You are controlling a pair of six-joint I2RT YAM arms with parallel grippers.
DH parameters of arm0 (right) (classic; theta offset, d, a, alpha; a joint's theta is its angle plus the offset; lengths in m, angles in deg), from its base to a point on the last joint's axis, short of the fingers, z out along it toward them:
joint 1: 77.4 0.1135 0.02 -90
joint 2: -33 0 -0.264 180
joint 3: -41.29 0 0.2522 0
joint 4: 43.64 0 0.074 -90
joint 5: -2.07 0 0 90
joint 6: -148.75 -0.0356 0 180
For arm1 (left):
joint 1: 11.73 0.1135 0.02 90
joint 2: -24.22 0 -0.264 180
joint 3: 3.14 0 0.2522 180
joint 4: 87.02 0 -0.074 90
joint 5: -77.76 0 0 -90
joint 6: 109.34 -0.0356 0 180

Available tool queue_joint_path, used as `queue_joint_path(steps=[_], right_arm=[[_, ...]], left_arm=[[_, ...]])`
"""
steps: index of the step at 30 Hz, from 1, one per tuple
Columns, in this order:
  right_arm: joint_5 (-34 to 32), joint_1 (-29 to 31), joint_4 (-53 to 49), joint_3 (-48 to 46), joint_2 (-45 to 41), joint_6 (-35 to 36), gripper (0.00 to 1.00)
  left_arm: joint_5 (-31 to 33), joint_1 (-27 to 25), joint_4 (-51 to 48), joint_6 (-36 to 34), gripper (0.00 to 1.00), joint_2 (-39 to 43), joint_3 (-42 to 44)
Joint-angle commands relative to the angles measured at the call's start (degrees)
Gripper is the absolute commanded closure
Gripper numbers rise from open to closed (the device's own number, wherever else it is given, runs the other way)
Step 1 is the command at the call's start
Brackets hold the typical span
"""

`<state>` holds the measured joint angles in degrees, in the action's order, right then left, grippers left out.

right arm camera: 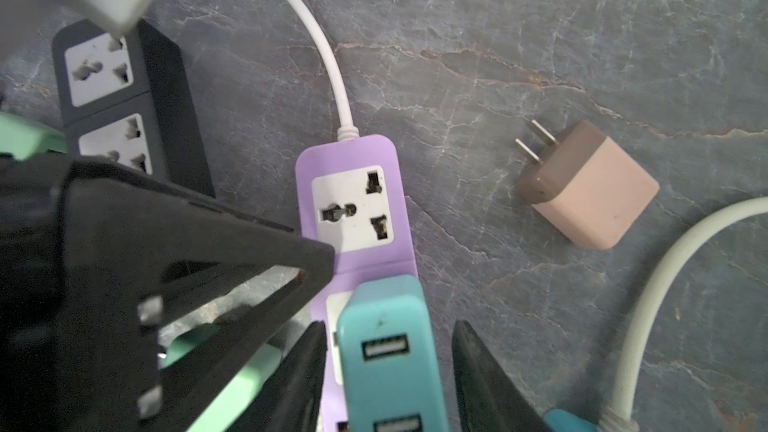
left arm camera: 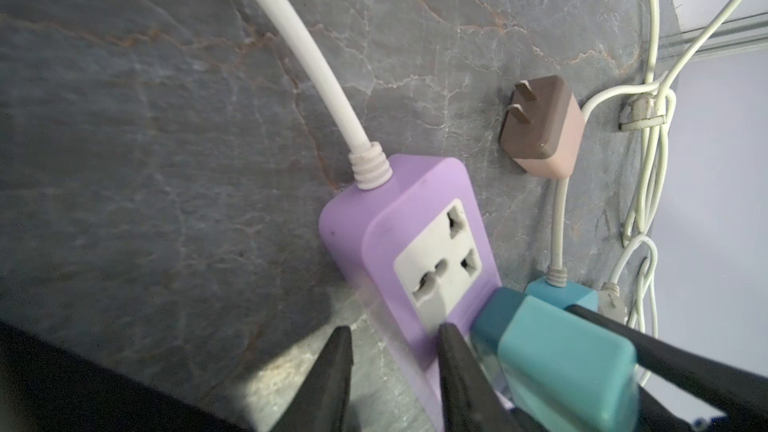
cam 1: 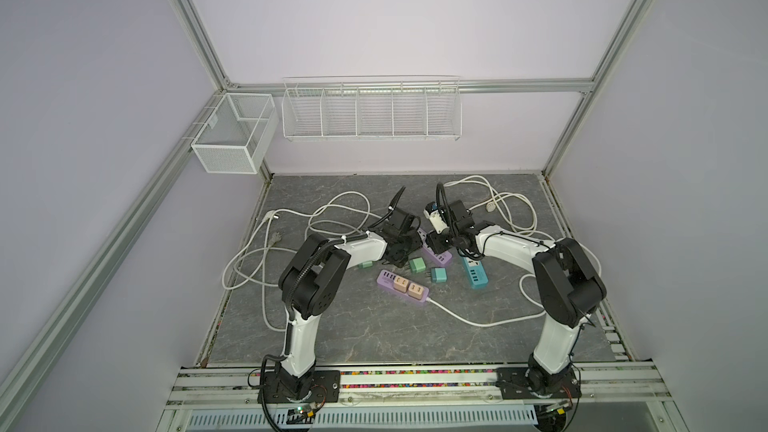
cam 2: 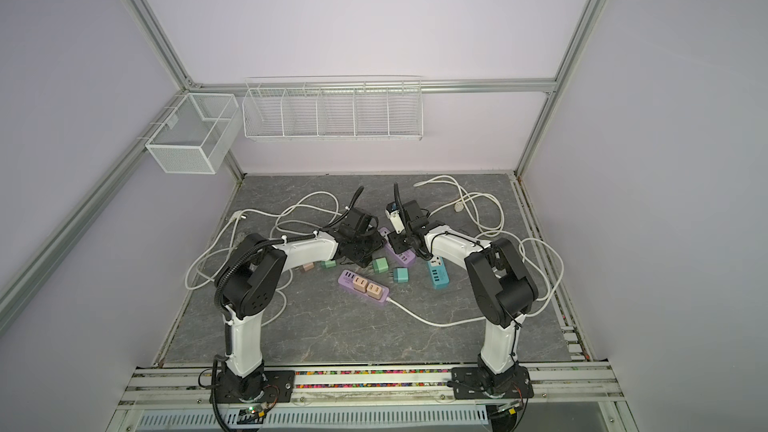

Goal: Pull the plug off the socket
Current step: 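Close the right gripper on the teal adapter plugged into the purple strip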

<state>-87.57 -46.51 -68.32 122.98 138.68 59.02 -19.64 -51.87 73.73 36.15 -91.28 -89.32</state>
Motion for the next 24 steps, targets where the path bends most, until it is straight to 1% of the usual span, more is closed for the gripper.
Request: queue_joint_path(steps=[1, 6, 11, 16, 24], right_arm=[[-1.12, 0.39, -0.89, 0.91, 0.57, 1.77, 0.51], [-1.52, 0.39, -1.69, 1.51, 1.12, 2.39, 0.53], [-1.71, 0.37, -1.3, 0.9, 1.14, 2.89, 0.57], [1.0, 0.33, -0.42, 0.51, 0.48, 5.09, 0.6], [0.52, 0.08, 0.57, -0.24, 0.11, 6.68, 0.64]], left_arm=[[1.95, -0.21, -2.69, 0.27, 0.65, -0.1, 1.42], [1.35, -0.37, -3.36, 0.28, 0.65, -0.27, 1.5], [2.46, -0.73, -4.0, 0.55, 0.66, 0.23, 2.39], [2.73, -0.82, -5.39, 0.36, 0.67, 0.05, 2.49], [3.06, -1.43, -5.46, 0.96, 0.68, -0.06, 3.02]])
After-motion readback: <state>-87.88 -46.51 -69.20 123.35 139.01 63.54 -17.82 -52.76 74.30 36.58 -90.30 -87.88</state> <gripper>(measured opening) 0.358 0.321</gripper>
